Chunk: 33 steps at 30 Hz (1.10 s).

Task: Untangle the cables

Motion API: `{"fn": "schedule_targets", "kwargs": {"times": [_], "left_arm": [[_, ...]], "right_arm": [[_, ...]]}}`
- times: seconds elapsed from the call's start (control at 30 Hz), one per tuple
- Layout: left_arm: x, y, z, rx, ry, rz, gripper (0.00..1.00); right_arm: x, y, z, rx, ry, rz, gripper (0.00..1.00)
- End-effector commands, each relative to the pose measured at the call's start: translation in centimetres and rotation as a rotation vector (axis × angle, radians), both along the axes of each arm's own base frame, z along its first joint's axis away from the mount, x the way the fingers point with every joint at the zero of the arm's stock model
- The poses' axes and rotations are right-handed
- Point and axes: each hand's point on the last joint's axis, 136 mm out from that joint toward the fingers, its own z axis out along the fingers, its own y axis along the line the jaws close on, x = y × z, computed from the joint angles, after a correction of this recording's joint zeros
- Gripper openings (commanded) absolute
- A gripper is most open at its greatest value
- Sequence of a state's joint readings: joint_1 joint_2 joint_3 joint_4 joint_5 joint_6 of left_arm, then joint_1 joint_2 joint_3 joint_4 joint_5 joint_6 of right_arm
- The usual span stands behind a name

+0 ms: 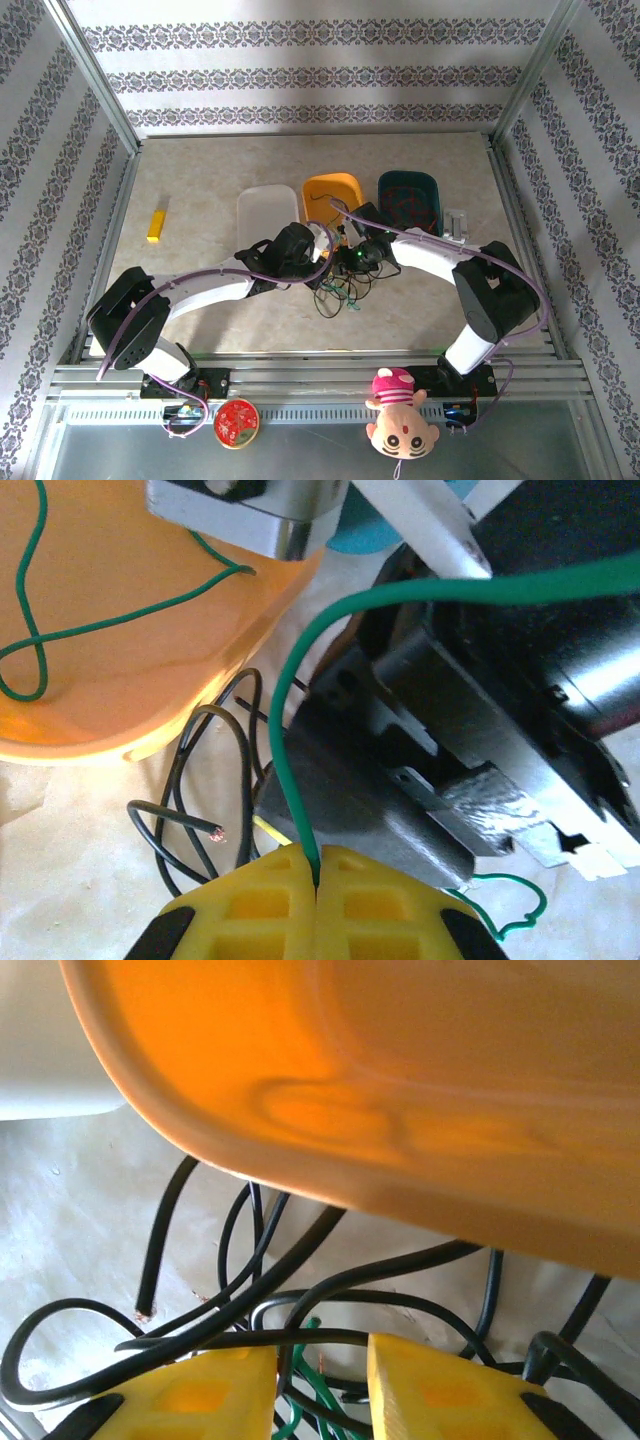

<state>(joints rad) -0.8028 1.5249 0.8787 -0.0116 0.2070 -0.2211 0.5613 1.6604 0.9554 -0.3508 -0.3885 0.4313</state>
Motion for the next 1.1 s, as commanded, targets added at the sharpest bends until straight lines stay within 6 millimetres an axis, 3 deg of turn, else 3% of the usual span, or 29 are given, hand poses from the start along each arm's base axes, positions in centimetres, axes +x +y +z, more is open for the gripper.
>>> {"fn": "schedule_targets", "kwargs": {"times": [0.0,0.13,0.4,0.7,0.87,1.0,1.07], "left_arm": [[-1.1,-1.2,1.2,-0.056,0.005,-0.053,0.00],[-1.9,-1.9,1.7,-0.090,0.015,-0.101,0.00],[-3.3,-3.2,3.8,-0.176,0.027,-0.170,0.00],[-3.8,-1.9,11.4,-0.335,-0.104,-0.162,0.00],[-0.7,1.6,11.5,-0.158,-0.222,0.036,0.00],[2.1,3.7,11.6,-0.098,-0.280,0.183,0.00],[3.6,4.2,11.4,-0.106,-0.261,0.226,0.00]], "right_arm": [[1.7,1.1,0.5,0.014,-0.046,-0.024,0.21],[1.9,0.7,-0.8,-0.022,-0.025,-0.060,0.07],[1.9,0.6,-1.7,-0.050,-0.010,-0.079,0.03],[1.9,-0.6,-1.6,-0.044,-0.029,-0.122,0.01],[1.8,-0.5,-0.5,0.004,-0.069,-0.118,0.01],[2.0,-0.7,2.7,0.076,-0.187,-0.133,0.07],[2.0,-1.7,4.4,0.083,-0.251,-0.170,0.12]]}}
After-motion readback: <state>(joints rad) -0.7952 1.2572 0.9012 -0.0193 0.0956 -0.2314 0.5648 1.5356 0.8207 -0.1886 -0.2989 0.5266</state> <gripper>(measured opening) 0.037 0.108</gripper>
